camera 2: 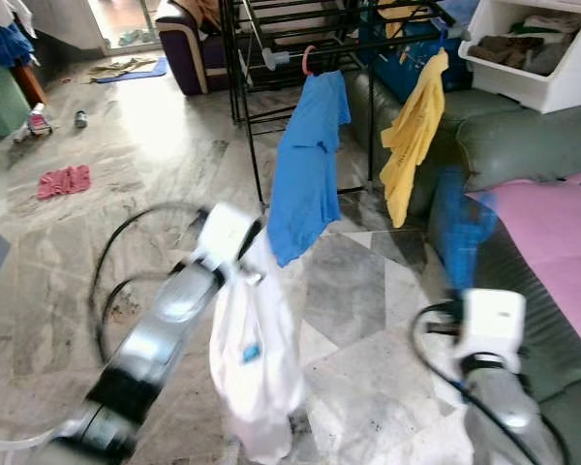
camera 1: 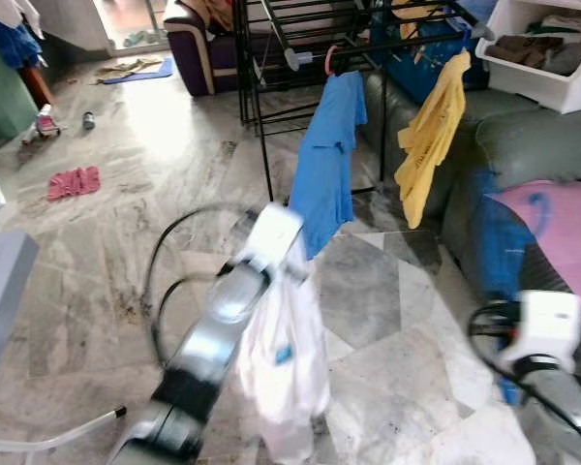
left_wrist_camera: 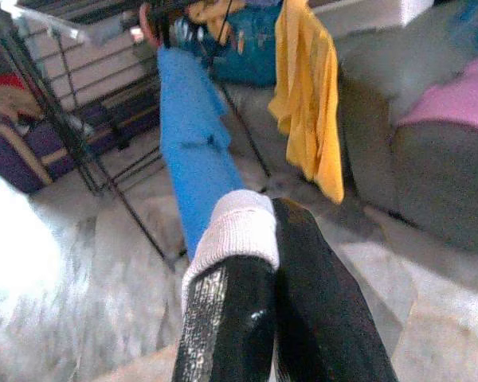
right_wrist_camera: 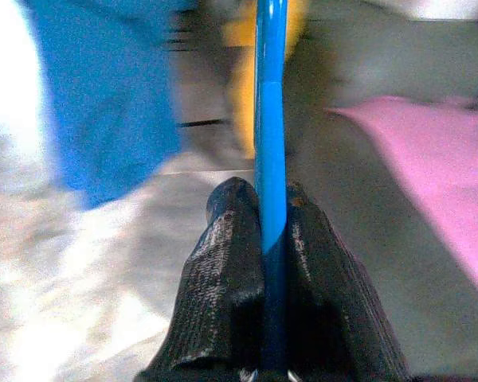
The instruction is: Hang hanger
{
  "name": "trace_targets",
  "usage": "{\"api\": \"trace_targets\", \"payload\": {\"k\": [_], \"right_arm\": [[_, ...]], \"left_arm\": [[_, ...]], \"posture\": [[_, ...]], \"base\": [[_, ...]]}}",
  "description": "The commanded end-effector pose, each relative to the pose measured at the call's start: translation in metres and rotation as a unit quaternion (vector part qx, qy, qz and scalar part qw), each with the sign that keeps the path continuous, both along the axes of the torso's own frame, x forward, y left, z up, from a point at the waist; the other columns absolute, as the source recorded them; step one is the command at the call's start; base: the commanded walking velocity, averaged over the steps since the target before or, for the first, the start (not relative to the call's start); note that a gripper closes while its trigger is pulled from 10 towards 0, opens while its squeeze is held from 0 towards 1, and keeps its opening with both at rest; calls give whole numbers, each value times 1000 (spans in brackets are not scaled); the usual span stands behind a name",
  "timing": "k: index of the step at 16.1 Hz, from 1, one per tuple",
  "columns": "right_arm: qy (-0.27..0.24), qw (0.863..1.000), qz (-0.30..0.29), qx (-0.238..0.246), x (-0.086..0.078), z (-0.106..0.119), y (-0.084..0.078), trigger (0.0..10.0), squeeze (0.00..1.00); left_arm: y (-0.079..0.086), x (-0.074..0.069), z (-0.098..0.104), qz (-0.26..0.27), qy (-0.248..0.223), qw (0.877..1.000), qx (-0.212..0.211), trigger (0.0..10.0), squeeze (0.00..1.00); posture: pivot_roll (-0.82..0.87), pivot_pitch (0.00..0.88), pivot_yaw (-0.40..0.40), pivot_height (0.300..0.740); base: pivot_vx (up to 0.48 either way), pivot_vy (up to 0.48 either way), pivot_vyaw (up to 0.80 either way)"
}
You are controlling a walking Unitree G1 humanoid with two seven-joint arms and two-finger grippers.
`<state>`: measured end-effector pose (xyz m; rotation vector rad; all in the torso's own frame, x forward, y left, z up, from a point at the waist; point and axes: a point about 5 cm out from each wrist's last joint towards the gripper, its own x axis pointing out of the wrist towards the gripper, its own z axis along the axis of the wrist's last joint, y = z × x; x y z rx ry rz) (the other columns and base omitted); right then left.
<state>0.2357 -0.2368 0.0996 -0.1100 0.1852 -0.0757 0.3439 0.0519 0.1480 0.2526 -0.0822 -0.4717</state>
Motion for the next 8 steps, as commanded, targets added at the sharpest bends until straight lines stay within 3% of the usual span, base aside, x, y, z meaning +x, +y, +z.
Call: {"api": "trace_targets", "payload": {"k": [1, 2, 3, 4, 5, 8], "right_arm": [[8, 997, 82, 7, 0, 4, 20, 10000, 0], [15, 993, 113, 5, -1, 4, 26, 10000, 0], [31, 990, 135, -3, 0, 3, 30, 10000, 0], [35, 985, 166, -13, 0, 4, 34, 10000, 0], [44, 978, 203, -9, -2, 6, 38, 10000, 0], [59, 948, 313, 13, -11, 22, 44, 10000, 0]], "left_arm": [[8, 16, 13, 51, -22, 998, -18, 10000, 0], [9, 23, 18, 79, -28, 996, -22, 10000, 0], [14, 32, 15, 120, -14, 993, -1, 10000, 0], [19, 37, 8, 149, -3, 987, 54, 10000, 0], [26, 41, 5, 175, 4, 981, 79, 10000, 0], [40, 51, 14, 231, -6, 969, 90, 10000, 0]], "posture": [[-108, 68, 56, 740], [-108, 68, 56, 740], [-121, 59, 69, 740], [-121, 58, 70, 740], [-123, 54, 75, 740], [-130, 41, 77, 740]], "base": [[0, 0, 0], [0, 0, 0], [0, 0, 0], [0, 0, 0], [0, 0, 0], [0, 0, 0]]}}
